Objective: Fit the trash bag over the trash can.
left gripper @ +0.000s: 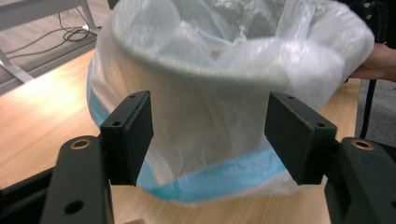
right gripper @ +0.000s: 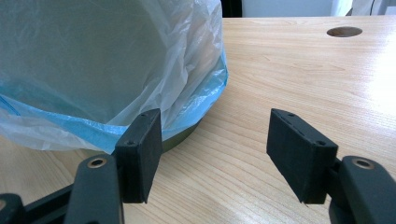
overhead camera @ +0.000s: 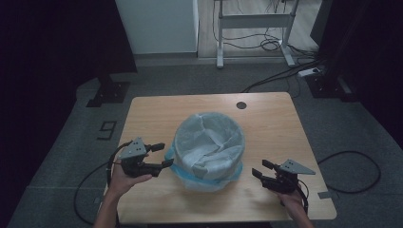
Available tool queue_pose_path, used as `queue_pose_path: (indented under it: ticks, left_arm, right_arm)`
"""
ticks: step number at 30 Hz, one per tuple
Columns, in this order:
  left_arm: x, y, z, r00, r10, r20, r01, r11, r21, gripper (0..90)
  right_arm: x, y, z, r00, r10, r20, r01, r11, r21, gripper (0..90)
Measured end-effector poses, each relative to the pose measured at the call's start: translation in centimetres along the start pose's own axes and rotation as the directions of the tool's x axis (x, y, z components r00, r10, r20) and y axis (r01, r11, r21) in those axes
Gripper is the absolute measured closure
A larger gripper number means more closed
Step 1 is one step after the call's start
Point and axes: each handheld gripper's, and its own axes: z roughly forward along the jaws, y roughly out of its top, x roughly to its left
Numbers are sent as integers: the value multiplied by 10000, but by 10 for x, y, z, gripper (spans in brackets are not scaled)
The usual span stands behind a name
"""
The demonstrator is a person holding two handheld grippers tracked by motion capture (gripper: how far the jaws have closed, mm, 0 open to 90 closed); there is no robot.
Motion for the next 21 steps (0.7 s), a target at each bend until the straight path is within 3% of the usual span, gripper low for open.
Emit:
queue_pose_path:
  ticks: [11, 21]
  left_arm:
    - [0, -35, 1, 9979, -642, -112, 643, 9979, 3, 325]
    - [3, -40, 1, 9964, -825, -172, 824, 9966, -41, 324]
  right_arm:
    - [0, -1, 1, 9999, -84, -61, 84, 9999, 95, 342]
    - [-3, -1, -1, 10000, -10, 59, 10, 10000, 12, 340]
